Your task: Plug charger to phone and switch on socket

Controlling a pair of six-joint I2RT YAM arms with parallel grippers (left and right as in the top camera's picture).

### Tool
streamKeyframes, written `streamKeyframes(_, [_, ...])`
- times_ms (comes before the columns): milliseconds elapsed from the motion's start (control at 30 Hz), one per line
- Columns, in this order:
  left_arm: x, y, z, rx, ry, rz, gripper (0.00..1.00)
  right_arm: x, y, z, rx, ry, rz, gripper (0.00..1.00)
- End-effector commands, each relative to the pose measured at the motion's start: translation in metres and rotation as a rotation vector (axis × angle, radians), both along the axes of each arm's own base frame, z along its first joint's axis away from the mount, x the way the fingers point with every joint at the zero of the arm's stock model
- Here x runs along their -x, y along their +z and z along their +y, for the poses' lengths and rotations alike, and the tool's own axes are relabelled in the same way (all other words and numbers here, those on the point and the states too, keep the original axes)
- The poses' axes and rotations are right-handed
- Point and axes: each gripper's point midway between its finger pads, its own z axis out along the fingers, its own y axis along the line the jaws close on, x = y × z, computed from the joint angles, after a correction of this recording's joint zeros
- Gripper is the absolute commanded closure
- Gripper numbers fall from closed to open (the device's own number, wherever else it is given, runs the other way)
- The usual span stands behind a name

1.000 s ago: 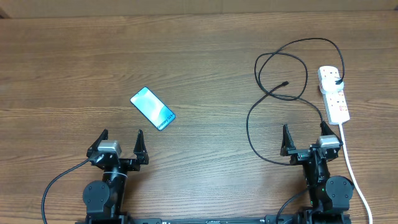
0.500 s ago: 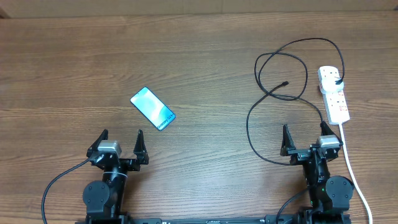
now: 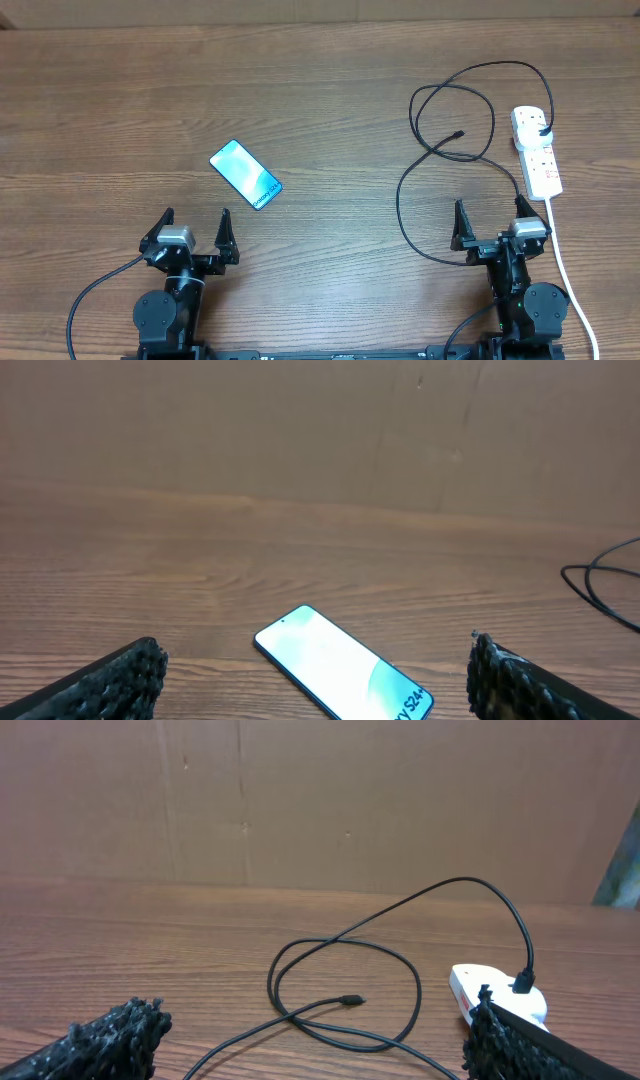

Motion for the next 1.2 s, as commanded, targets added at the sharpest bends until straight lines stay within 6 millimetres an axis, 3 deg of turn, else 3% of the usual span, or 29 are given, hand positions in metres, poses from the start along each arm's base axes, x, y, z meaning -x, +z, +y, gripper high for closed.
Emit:
streamKeyframes(0, [0.0003,-0.0005,0.0002,-0.018,-0.002,-0.004,0.00,-0.0008,-0.0044,-0.0021,0.000,-0.010,0.008,0.00])
streamKeyframes(967, [-0.0001,-0.0006,0.0075,-0.021,0.041,-0.003,0.00,-0.0008,-0.0046,-0.0021,0.000,-0.010,0.009,0.00])
streamKeyframes(1167, [0.0004,0.0002,-0.0016,0.002,-0.011,-0.005,0.00,-0.0008,-0.0046,-0.0021,0.000,-0.010,0.009,0.00])
